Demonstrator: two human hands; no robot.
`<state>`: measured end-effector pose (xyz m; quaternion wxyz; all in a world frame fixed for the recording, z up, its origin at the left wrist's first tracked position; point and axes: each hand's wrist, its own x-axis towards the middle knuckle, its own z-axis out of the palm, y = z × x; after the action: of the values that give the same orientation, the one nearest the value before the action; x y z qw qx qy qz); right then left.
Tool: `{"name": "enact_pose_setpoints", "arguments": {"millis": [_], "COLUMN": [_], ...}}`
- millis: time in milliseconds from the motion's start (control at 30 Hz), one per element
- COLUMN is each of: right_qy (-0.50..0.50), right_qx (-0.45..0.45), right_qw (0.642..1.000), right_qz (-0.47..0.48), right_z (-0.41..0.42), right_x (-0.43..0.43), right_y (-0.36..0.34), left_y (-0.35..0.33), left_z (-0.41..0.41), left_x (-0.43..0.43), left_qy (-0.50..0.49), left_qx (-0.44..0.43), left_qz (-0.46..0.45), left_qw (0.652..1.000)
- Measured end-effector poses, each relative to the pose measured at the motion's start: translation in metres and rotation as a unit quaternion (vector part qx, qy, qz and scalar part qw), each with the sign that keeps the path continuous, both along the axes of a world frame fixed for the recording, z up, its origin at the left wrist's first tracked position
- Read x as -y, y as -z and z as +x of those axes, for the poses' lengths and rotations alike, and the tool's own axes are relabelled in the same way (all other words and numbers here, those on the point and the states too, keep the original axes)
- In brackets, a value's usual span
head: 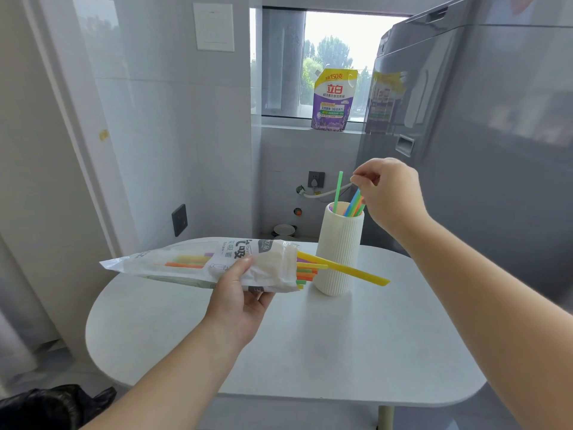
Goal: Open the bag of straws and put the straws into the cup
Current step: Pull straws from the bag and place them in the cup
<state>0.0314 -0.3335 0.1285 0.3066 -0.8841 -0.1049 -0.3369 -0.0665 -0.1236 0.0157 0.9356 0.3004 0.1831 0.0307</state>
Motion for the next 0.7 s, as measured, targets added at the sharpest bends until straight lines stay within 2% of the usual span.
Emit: {"name": "enact_pose_setpoints", "arguments": {"millis": [67, 200, 267, 333, 367, 433, 500, 567, 700], "right_qy": [0.002, 0.019, 0.017, 0.026, 0.025, 0.019, 0.009, -0.006, -0.053], "right_qx": [0.004, 0.027, -0.045, -0.159, -0.223, -0.346, -0.425, -0.45, -0.425], "right_qw": [1.0, 0.997, 0.995, 0.982, 0.965, 0.911, 0.861, 0.833, 0.792], "right_qz": [-0.004, 0.064, 0.086, 0.104, 0.133, 0.221, 0.28, 0.322, 0.434], "right_z": [-0.005, -0.03, -0.047, -0.061, -0.066, -0.076, -0.084, -0.087, -0.09], "right_x": [0.0, 0.0, -0.001, -0.001, -0.001, -0.001, -0.003, -0.007, -0.017], "right_y": [0.004, 0.015, 0.027, 0.04, 0.046, 0.056, 0.066, 0.076, 0.082], "left_y": [0.0, -0.001, -0.001, -0.002, -0.002, -0.004, -0.005, -0.006, -0.007], "left_z": [-0.001, -0.001, -0.001, 0.0, 0.0, 0.001, 0.002, 0.002, 0.0], "left_x": [0.0, -0.001, -0.004, -0.006, -0.007, -0.007, -0.008, -0.008, -0.004], "left_qy": [0.001, -0.002, -0.006, -0.011, -0.015, -0.02, -0.025, -0.025, -0.012], "left_qx": [0.002, 0.003, 0.003, 0.007, 0.01, 0.018, 0.022, 0.029, 0.06], "left_qz": [0.002, 0.006, 0.003, 0.002, 0.003, 0.007, 0.018, 0.036, 0.097], "left_qw": [1.0, 1.0, 1.0, 1.0, 1.0, 1.0, 0.999, 0.999, 0.993]}}
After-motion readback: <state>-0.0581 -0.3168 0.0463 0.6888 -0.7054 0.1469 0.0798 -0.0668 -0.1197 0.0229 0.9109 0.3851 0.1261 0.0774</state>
